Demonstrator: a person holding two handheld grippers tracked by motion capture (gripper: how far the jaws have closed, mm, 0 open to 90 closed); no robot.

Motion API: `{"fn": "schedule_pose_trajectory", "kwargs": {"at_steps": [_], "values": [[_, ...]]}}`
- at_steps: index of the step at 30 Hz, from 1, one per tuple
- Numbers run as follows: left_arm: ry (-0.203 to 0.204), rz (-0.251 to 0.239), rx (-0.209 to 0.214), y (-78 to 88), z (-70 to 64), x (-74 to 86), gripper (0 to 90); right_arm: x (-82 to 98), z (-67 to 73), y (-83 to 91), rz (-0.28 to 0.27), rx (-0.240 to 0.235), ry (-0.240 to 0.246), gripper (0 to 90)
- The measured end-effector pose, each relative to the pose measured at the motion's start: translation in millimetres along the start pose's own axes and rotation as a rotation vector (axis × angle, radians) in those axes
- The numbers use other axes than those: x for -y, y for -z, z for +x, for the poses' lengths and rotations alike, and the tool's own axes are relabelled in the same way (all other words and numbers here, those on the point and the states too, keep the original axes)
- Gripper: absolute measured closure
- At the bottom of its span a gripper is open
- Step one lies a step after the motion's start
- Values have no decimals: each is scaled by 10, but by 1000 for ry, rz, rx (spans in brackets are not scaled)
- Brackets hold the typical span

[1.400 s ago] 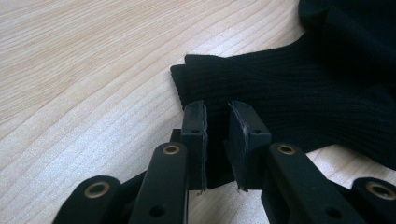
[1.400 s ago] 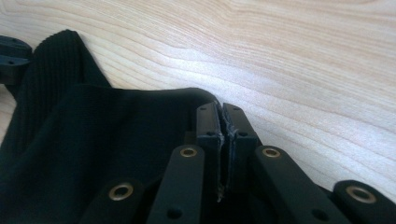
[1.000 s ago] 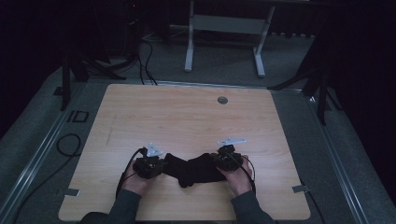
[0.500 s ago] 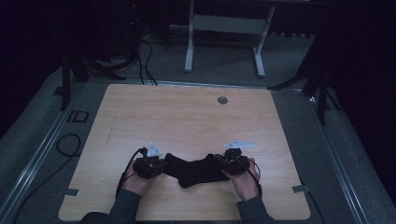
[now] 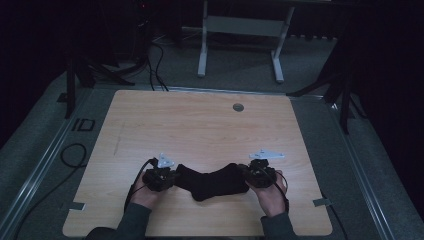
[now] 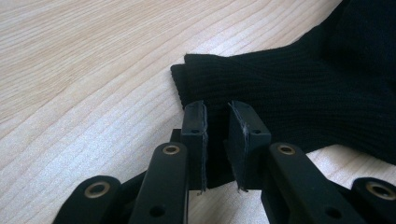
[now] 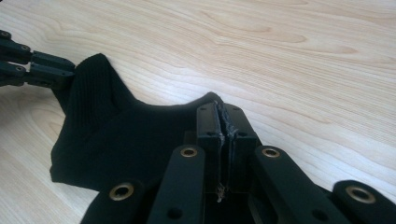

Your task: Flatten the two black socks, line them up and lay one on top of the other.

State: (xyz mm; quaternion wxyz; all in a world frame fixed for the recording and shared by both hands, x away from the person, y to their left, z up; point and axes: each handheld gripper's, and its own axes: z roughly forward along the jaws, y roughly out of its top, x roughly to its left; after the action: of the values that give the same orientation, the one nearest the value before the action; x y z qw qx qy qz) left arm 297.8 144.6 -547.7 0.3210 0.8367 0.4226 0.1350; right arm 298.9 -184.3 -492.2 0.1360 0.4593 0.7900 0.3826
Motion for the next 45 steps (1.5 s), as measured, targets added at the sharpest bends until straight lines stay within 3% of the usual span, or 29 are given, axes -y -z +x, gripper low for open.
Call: {"fn": "schedule_pose_trajectory", "kwargs": {"at_steps": [4,10,18,27,32,35,41,43,45], "values": [[1,1,1,2,0,2,772,25,-61,76,3,33,-16,863],[1,2,3,3,1,3,772,71,-109,105,28,40,-43,863],[3,2,4,2,1,0,771,156,-87,-38,106,44,-30,861],[4,3,7,1,3,0,770,328,-320,-239,162,61,-90,861],[2,2,11,-7,-11,-4,767,361,-407,-268,148,69,-120,861],[-1,3,9,-7,-14,-5,767,360,-413,-266,134,70,-108,855],[-5,-1,8,-8,-20,-6,756,346,-441,-235,107,46,-128,696],[-4,-3,25,-11,-17,-7,751,316,-473,-157,60,33,-142,615],[-6,-2,42,-12,-20,-7,747,303,-491,-117,31,29,-147,592]]}}
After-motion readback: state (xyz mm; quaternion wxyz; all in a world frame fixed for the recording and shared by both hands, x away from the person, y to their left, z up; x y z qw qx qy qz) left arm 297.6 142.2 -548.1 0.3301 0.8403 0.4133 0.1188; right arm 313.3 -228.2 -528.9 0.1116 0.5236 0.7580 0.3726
